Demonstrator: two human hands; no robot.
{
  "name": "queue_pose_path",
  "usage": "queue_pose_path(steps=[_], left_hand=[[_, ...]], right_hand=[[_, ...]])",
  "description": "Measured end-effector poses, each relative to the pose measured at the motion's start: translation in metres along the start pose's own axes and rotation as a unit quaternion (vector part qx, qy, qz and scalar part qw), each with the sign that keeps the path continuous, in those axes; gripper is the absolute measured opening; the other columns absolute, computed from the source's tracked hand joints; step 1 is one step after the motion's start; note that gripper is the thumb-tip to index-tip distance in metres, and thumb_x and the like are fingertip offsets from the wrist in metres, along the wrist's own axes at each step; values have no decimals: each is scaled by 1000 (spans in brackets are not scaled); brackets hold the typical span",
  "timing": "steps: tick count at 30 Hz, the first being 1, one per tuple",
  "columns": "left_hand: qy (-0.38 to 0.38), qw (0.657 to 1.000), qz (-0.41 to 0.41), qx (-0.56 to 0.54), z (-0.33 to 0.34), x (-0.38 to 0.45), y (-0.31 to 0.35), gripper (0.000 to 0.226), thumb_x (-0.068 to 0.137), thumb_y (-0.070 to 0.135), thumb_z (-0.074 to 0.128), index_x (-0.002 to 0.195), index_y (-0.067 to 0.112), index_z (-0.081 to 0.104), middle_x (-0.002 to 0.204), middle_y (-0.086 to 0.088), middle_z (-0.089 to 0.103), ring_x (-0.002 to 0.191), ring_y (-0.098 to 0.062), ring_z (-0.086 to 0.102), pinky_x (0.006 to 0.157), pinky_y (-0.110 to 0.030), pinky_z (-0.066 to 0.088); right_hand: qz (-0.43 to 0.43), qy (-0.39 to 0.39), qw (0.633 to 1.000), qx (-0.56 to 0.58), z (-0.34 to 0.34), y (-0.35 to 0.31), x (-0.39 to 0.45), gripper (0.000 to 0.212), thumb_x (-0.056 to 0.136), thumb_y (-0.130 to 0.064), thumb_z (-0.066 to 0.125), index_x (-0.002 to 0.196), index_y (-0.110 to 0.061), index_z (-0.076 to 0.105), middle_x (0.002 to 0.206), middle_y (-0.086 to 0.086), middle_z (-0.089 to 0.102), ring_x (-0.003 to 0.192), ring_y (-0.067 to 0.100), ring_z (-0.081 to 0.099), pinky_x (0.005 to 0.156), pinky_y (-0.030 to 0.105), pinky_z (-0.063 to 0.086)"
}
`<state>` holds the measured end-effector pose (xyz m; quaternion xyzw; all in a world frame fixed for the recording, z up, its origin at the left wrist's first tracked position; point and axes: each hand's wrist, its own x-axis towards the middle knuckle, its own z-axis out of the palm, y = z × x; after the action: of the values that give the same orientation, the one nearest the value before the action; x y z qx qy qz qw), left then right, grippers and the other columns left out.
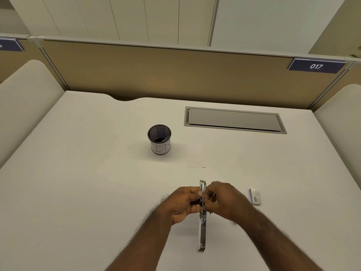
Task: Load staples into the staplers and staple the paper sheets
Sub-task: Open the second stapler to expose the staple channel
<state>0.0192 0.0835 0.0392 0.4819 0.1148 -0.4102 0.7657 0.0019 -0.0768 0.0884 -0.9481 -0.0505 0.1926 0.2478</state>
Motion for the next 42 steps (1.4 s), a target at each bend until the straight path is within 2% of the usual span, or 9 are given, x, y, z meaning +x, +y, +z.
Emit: queue_pose_path(steps=[5, 13, 20, 26, 29, 32, 34, 37, 42], left_hand=[[0, 1000, -1, -3, 2, 0, 3, 20, 98, 4, 48, 101, -3, 67, 91, -14, 71, 82, -21, 71, 73, -32, 60], [-8, 1000, 3, -9, -1, 1, 3, 24, 97, 5, 50, 112, -5, 66, 96, -15, 71, 87, -22, 70, 76, -34, 59], [7, 999, -6, 42, -6, 2, -1, 25, 98, 6, 49, 114, -2, 67, 102, -17, 69, 88, -23, 68, 91, -43, 56], [40, 999, -1, -3, -13, 7, -4, 25, 97, 1, 49, 116, -2, 65, 100, -17, 69, 81, -24, 70, 94, -47, 54], [66, 998, 2, -17, -15, 11, -6, 24, 94, 0, 51, 112, 0, 67, 99, -17, 69, 82, -26, 69, 95, -48, 53], [106, 994, 18, -12, -16, 15, -8, 20, 96, 5, 54, 110, 2, 68, 94, -13, 69, 82, -25, 68, 86, -41, 57], [123, 992, 31, 7, -19, 20, -12, 20, 97, 10, 55, 111, 3, 67, 92, -11, 68, 81, -24, 67, 79, -36, 59], [139, 988, 46, 44, -23, 27, -19, 22, 96, 13, 56, 112, 4, 68, 91, -13, 68, 79, -22, 68, 73, -31, 58], [198, 967, 83, 133, -21, 33, -25, 16, 94, 13, 59, 97, 10, 75, 77, -7, 70, 65, -15, 63, 67, -27, 55]], right_hand=[[-32, 10, 998, -46, 0, 3, 1, 13, 79, -39, 56, 79, -27, 60, 84, -7, 61, 76, 10, 58, 70, 32, 52], [-51, 42, 998, -16, 8, 12, -2, 15, 80, -41, 52, 75, -27, 50, 81, -8, 55, 74, 10, 56, 68, 34, 50], [-78, 69, 994, -28, 6, 14, -5, 13, 84, -44, 48, 79, -33, 47, 85, -14, 50, 73, 6, 56, 65, 26, 48], [-21, 94, 984, 150, 10, 14, 0, 6, 78, -21, 67, 73, -23, 63, 76, -9, 65, 71, 6, 63, 63, 19, 50], [2, 110, 968, 225, 17, 13, 0, 8, 74, -13, 69, 68, -17, 66, 68, -1, 69, 65, 13, 65, 63, 26, 55], [28, 116, 938, 326, 25, 13, 3, 12, 80, -4, 66, 77, -16, 66, 68, 5, 68, 67, 26, 70, 64, 32, 59], [43, 112, 917, 381, 30, 12, 4, 17, 84, 0, 63, 90, -15, 69, 70, 5, 67, 67, 22, 72, 63, 31, 59], [48, 104, 904, 412, 35, 10, 3, 22, 89, 2, 58, 93, -15, 72, 71, 1, 71, 69, 15, 72, 62, 27, 58], [62, 96, 900, 421, 35, 9, 1, 22, 91, -1, 57, 90, -17, 73, 76, 1, 73, 71, 14, 71, 63, 29, 59]])
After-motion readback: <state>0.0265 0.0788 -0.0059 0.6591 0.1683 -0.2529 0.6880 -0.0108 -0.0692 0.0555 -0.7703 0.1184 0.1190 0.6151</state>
